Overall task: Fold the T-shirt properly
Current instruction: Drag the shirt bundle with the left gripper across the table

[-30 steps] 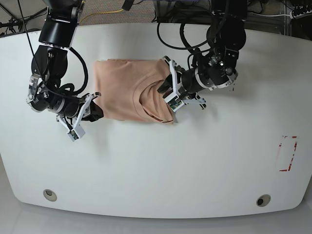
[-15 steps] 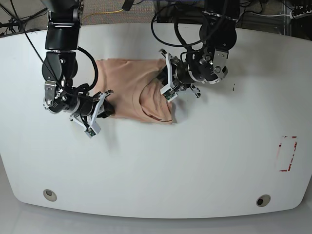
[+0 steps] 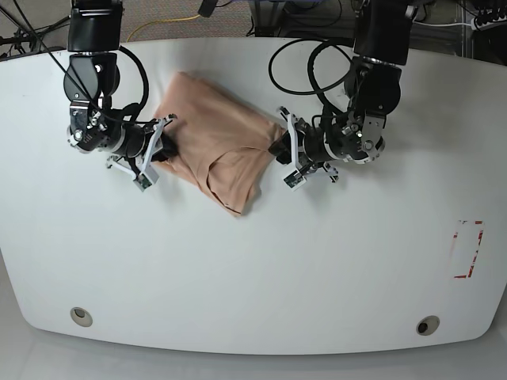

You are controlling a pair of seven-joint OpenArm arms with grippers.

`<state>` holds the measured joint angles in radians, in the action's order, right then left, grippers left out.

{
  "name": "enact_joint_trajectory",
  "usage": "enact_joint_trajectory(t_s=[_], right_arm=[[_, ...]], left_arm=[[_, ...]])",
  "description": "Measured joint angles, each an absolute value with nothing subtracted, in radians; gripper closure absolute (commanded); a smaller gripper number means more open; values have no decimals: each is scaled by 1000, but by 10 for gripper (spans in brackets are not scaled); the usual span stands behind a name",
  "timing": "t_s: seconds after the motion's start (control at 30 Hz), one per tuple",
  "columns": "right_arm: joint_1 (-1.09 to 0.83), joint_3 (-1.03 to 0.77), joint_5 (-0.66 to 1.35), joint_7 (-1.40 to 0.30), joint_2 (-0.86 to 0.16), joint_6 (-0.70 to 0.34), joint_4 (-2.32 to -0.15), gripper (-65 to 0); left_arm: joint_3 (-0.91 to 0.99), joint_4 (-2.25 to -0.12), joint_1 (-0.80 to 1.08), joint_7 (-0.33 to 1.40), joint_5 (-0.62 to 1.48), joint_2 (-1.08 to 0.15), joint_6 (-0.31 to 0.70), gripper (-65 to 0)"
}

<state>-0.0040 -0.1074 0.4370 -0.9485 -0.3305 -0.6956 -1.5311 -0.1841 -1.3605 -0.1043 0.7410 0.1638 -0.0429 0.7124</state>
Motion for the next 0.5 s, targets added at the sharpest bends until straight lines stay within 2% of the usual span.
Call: enact_joint_trajectory(t_s=[0.27,0.5], right_arm=[[-96,-96,426,-984,-254,-689,-1649,-90],[-103,5,422,-992,-169,-688,-1673,-92]], left_arm=[[-184,-1229,-261,756,132,-46,706,-108],[-184,-1205,-359,779,102,-56,697,-108]])
